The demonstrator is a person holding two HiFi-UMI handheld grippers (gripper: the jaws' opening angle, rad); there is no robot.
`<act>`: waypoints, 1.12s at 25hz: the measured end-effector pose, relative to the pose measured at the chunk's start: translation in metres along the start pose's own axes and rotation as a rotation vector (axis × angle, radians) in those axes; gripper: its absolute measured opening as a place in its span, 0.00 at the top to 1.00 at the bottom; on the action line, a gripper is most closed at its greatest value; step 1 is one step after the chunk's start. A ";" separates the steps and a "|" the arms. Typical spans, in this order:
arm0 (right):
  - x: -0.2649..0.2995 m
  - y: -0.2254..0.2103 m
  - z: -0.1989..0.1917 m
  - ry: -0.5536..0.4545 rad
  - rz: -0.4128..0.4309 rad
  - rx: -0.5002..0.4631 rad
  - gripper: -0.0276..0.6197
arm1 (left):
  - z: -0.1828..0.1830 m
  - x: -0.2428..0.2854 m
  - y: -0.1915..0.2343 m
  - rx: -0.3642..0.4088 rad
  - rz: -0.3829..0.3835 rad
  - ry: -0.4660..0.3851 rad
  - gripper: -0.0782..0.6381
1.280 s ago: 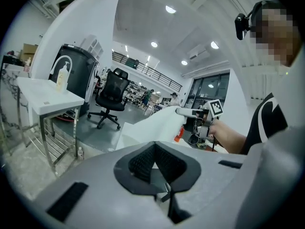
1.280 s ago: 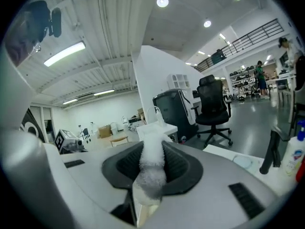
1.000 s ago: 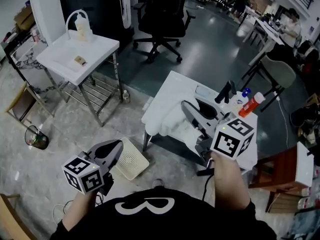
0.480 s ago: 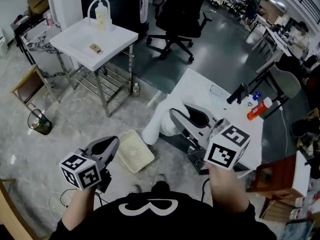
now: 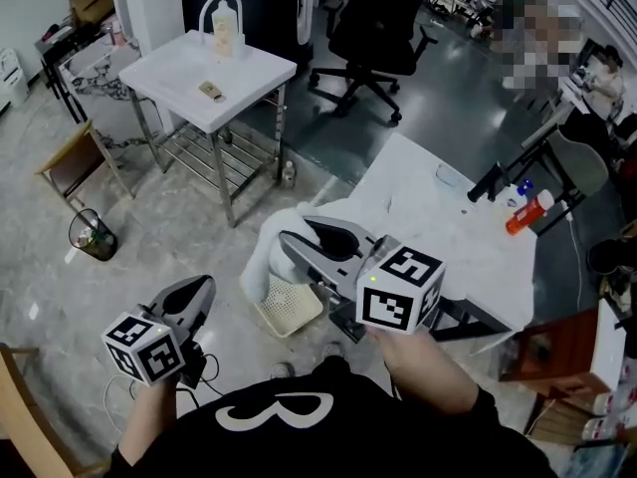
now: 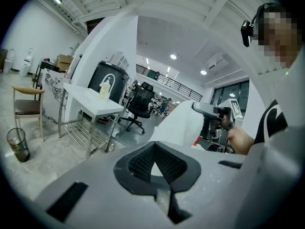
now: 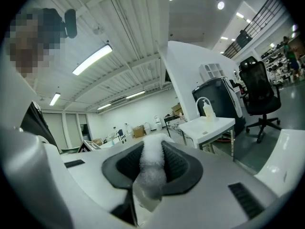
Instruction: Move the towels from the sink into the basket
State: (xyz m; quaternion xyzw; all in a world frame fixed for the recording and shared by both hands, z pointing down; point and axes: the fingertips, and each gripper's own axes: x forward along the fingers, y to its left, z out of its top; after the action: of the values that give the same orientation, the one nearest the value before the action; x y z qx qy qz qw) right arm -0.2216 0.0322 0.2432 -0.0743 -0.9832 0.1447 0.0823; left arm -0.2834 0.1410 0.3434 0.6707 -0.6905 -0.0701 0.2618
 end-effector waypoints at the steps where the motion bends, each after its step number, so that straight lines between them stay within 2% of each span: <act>1: 0.007 0.004 -0.004 0.008 0.013 0.002 0.80 | 0.000 -0.006 0.003 0.000 0.012 -0.002 0.88; 5: 0.028 0.006 -0.025 0.041 0.040 0.038 0.80 | 0.000 -0.023 0.016 -0.004 0.052 -0.005 0.88; 9: 0.039 -0.011 -0.046 0.072 0.017 0.062 0.80 | -0.003 -0.028 0.025 -0.005 0.073 0.003 0.88; 14: 0.049 -0.032 -0.085 0.146 -0.014 0.105 0.80 | -0.013 -0.029 0.030 -0.018 0.092 0.030 0.88; 22: 0.073 -0.042 -0.125 0.196 0.012 0.160 0.80 | -0.033 -0.028 0.042 -0.018 0.131 0.089 0.88; 28: 0.084 -0.073 -0.176 0.268 -0.063 0.197 0.80 | -0.058 -0.028 0.065 -0.064 0.170 0.120 0.88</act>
State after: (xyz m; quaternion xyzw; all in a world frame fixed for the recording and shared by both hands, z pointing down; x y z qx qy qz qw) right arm -0.2804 0.0249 0.4425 -0.0537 -0.9463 0.2267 0.2241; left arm -0.3160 0.1884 0.4141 0.6041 -0.7253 -0.0294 0.3288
